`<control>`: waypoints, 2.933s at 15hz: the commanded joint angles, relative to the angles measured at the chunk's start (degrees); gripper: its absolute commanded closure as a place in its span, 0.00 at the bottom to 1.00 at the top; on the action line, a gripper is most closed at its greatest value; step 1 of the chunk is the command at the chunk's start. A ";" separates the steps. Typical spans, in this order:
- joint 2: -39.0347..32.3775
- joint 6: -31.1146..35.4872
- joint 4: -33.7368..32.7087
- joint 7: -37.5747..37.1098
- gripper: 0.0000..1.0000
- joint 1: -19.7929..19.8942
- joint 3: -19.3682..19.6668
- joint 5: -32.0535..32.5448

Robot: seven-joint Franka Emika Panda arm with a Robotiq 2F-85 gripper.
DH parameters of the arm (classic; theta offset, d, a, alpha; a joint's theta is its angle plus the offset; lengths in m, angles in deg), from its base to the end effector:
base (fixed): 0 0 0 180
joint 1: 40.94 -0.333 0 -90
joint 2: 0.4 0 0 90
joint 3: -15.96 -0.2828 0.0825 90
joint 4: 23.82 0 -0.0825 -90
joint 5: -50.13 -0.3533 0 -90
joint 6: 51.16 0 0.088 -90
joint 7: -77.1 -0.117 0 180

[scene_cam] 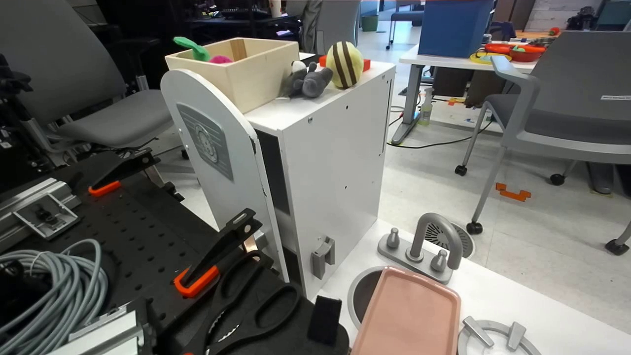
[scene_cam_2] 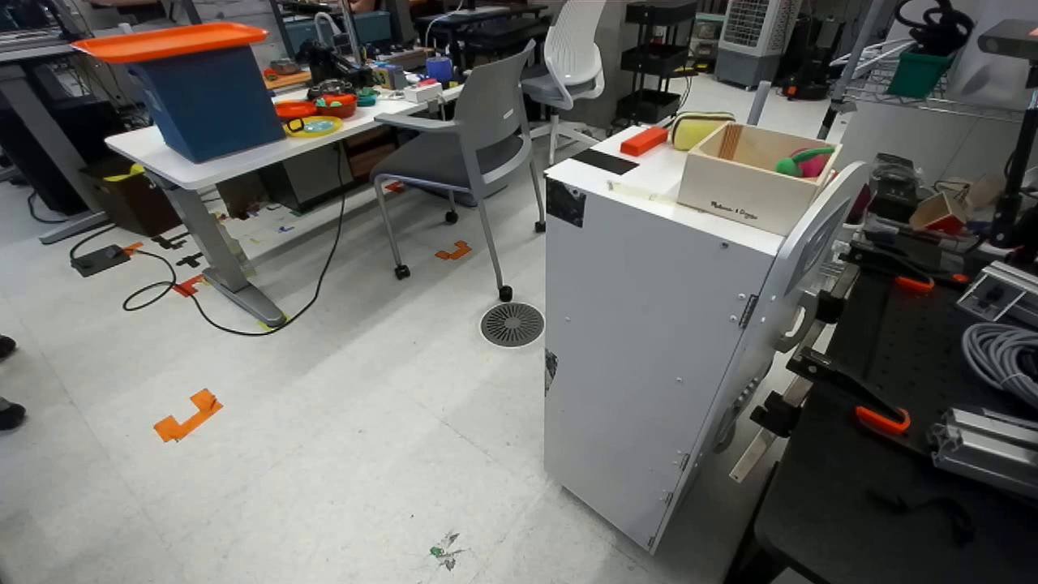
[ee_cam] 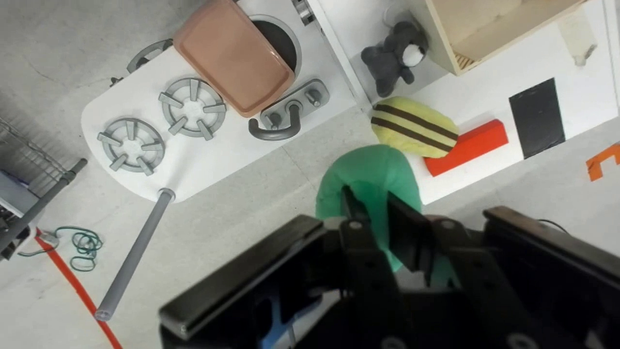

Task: Remove the green plushie out of the box

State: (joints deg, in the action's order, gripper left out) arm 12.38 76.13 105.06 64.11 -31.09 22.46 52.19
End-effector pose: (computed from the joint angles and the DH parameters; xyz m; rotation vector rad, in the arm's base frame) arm 0.4604 -0.1381 0.4473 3.0218 -0.7599 0.3030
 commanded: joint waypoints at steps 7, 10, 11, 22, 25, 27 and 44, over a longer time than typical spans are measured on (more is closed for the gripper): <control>-7.68 -1.97 -7.93 -9.92 0.97 2.74 2.44 -0.24; -10.68 -1.00 -9.61 -10.74 0.97 2.48 3.19 -1.77; -11.49 -0.46 -9.89 -11.18 0.97 2.43 3.31 -1.62; -15.25 0.78 -10.20 -10.35 0.97 2.38 4.62 -1.72; -15.39 0.91 -9.72 -9.80 0.97 2.45 4.99 -1.81; -15.49 0.73 -9.63 -9.64 0.97 2.50 5.20 -2.15; -15.32 0.86 -9.95 -9.99 0.00 2.36 5.38 -4.56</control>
State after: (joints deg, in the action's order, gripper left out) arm -3.03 77.09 95.85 53.16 -28.58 27.51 49.23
